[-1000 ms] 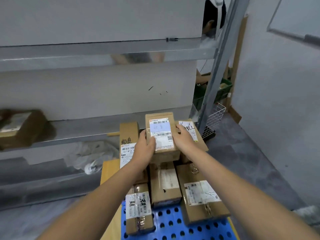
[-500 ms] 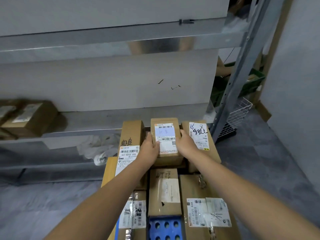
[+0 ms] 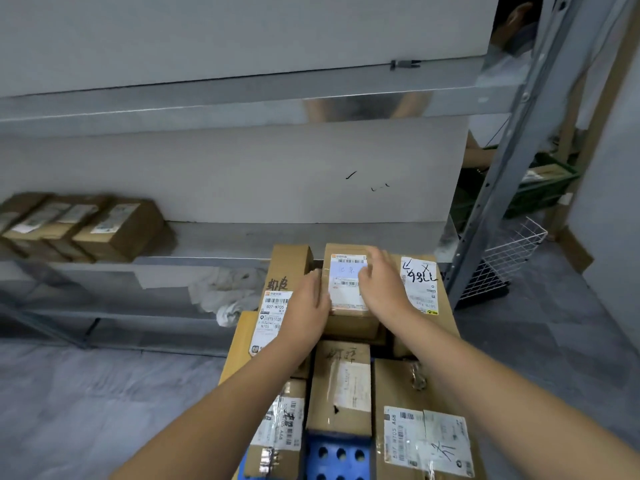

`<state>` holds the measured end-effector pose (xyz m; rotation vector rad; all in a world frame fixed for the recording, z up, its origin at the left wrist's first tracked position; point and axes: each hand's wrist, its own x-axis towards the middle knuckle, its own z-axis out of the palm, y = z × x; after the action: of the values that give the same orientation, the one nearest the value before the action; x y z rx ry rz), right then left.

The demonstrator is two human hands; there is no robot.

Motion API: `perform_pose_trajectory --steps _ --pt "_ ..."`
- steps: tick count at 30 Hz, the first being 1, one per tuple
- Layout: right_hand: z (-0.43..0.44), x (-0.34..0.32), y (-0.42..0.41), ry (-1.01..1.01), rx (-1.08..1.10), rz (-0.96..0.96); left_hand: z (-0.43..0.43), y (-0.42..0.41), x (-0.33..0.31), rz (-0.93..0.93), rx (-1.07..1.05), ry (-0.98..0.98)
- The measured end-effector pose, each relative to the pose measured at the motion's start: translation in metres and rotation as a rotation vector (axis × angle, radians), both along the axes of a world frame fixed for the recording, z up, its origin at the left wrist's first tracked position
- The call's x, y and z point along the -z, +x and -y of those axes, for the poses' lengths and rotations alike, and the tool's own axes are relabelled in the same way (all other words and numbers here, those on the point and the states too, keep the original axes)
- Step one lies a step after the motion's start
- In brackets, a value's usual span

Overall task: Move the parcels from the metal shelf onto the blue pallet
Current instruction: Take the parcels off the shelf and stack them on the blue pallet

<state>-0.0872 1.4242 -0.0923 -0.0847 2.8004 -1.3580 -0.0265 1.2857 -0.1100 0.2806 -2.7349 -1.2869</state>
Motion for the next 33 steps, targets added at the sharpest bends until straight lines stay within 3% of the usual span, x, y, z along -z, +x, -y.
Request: perform_pose_trajectory --steps 7,14,33 --pt "0.073 -0.054 0.025 0.06 -0.349 0.012 0.074 0.045 -0.057 -0.058 -0.085 -0.156" --pt "0.174 -0.099 0.056 0.226 -0.587 -0.058 0.201 0.117 -0.097 0.056 -0.166 -0.435" --pt "0.584 -0.143 0.21 0.404 -0.834 -0.199 0.591 0.32 -0.142 -0.055 -0.361 -0.64"
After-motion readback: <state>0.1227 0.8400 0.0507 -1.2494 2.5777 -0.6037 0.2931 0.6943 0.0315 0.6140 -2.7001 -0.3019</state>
